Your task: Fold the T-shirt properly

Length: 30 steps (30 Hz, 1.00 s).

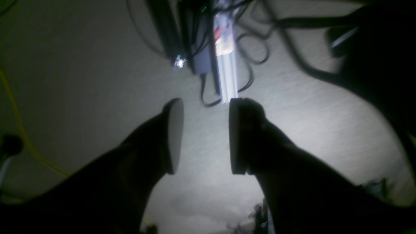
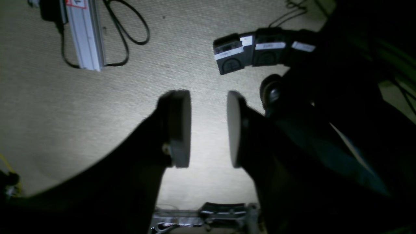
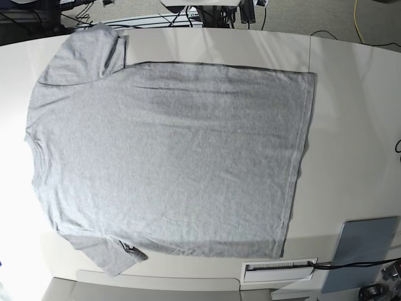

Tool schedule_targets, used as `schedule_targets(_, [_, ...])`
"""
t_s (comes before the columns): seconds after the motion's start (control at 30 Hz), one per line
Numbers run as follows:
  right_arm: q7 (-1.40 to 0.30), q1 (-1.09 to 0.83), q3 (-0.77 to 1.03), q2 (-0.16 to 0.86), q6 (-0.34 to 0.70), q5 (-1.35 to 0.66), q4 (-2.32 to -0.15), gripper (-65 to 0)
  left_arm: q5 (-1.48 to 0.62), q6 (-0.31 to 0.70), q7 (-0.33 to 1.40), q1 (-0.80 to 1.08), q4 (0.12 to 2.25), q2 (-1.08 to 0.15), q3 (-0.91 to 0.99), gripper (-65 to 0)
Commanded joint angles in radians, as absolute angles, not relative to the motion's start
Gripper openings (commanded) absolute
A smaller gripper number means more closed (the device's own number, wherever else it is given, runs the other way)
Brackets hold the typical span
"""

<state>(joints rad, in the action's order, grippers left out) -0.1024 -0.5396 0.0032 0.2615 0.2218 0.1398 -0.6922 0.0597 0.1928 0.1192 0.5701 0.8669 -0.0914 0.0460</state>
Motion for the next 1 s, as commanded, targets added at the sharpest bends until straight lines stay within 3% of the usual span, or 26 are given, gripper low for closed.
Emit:
schedule_targets(0.0, [-0.11, -0.597, 0.006, 0.287, 0.224, 0.119, -0.749, -45.8, 0.049, 0.206, 0.117, 0.623, 0.928, -0.107, 0.048, -40.3])
schedule_targets(0.3, [-0.147, -1.015, 0.012, 0.461, 0.204, 0.014, -1.363, -45.8, 0.03, 0.204, 0.165, 0.934, 1.511, -0.26, 0.048, -40.3])
schedule_targets(0.5, [-0.205, -1.217, 0.144, 0.514, 0.153, 0.019, -1.71, -45.8, 0.186, 0.096, 0.173, 1.063, 1.882, -0.384, 0.048, -40.3])
schedule_targets(0.7, [-0.247, -1.277, 0.321, 0.513, 0.153, 0.103, -1.934, -45.8, 0.36, 0.127, 0.265, 0.991, 2.071, -0.459, 0.048, -40.3])
schedule_targets(0.87, [-0.318, -1.277, 0.412, 0.513, 0.153, 0.132, -2.063, -45.8, 0.427, 0.274, 0.273, 0.837, 2.049, -0.472, 0.048, -40.3])
schedule_targets(0.97, [-0.352, -1.277, 0.434, 0.513, 0.153, 0.132, -2.119, -45.8, 0.427, 0.308, 0.27, 0.758, 1.998, -0.472, 0.048, -40.3])
